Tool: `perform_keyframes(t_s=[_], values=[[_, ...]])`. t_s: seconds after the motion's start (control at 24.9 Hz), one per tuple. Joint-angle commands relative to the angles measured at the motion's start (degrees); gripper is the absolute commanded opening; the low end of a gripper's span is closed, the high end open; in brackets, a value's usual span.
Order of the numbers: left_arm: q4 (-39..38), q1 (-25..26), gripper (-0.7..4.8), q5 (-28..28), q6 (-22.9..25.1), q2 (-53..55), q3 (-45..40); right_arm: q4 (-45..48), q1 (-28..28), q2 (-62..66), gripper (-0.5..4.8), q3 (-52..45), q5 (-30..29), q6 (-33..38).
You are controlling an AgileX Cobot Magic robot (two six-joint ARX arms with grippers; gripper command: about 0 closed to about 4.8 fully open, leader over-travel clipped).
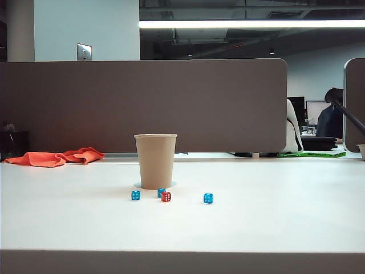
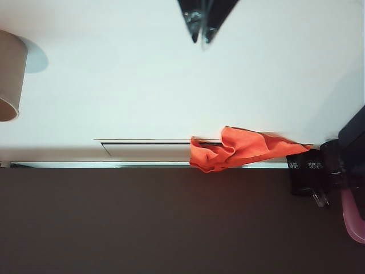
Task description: Pick up the dice with a different color and drop it into the paper cup.
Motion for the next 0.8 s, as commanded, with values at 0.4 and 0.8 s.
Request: perform_keyframes(t_s=[0.4,0.8], values=[[2.08,-0.11,-0.06,6.45,-0.26,0.07,0.52,0.57,0.04,-0.02,-0.01,0.13,-0.04,0.26],[-10.36,-0.13,-0.06,23.47,-2.51,0.07,7.23,0.31,0.42,0.09,-0.01,5.53,-4.59,0.2]])
